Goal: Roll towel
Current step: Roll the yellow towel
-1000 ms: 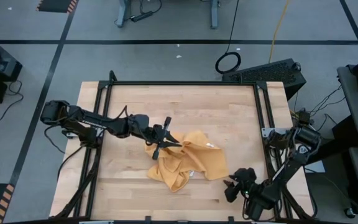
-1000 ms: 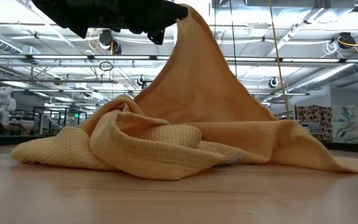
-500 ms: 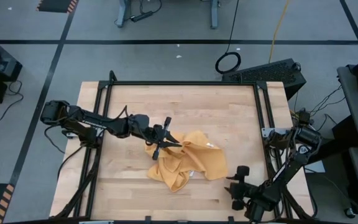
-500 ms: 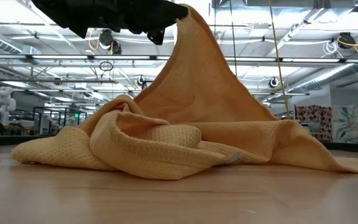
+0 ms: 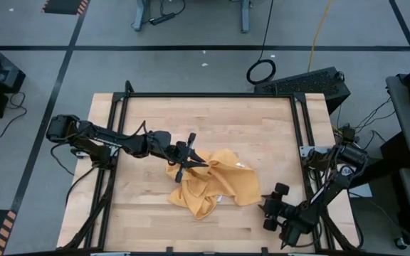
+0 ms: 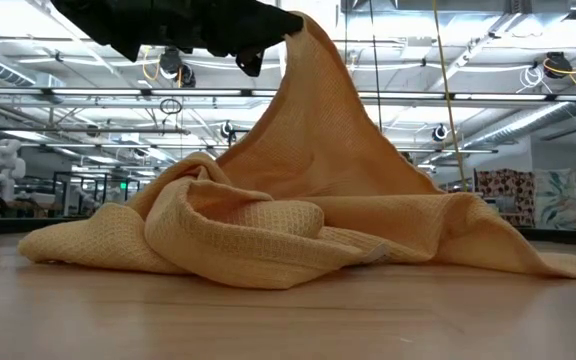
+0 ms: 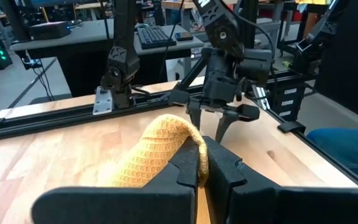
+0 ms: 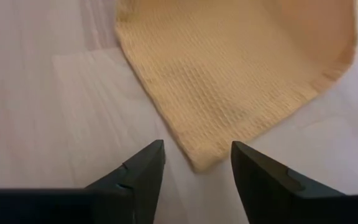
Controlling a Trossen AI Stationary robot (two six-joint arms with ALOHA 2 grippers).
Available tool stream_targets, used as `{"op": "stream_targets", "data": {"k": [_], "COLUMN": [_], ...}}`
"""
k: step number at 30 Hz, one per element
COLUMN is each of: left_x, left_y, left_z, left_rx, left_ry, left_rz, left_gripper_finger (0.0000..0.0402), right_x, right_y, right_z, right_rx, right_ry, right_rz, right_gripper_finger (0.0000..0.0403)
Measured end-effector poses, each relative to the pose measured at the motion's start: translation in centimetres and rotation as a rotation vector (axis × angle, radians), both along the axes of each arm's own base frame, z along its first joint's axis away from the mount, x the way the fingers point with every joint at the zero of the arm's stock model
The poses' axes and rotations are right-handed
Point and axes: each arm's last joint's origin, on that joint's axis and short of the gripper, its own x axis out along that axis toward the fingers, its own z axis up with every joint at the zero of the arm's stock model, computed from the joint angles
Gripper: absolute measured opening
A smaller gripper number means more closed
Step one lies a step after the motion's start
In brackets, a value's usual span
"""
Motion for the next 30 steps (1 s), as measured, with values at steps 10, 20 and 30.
{"op": "stream_targets", "data": {"k": [10,20,30], "left_x": [0.0,0.1,0.9], "left_y": [0.0,-0.3,-2.3], "left_z": [0.0,0.0,-1.2], "left_rx": [-0.001,-0.043,-0.118], "left_ry": [-0.001,-0.009,0.026], "left_rz": [0.000,0.012,0.028], "left_gripper_finger": [0.0011,0.0011,0.0011], "right_x": [-0.2,0.6,4.1], "right_y": [-0.3,0.8,1.3], "right_z": [-0.8,0.4,3.5], "right_rx": [0.096,0.067,0.034], "right_ry": [-0.036,-0.060,-0.126], "right_rz": [-0.063,-0.026,-0.076], "right_gripper_finger": [0.0078,0.0010,0.0004]}}
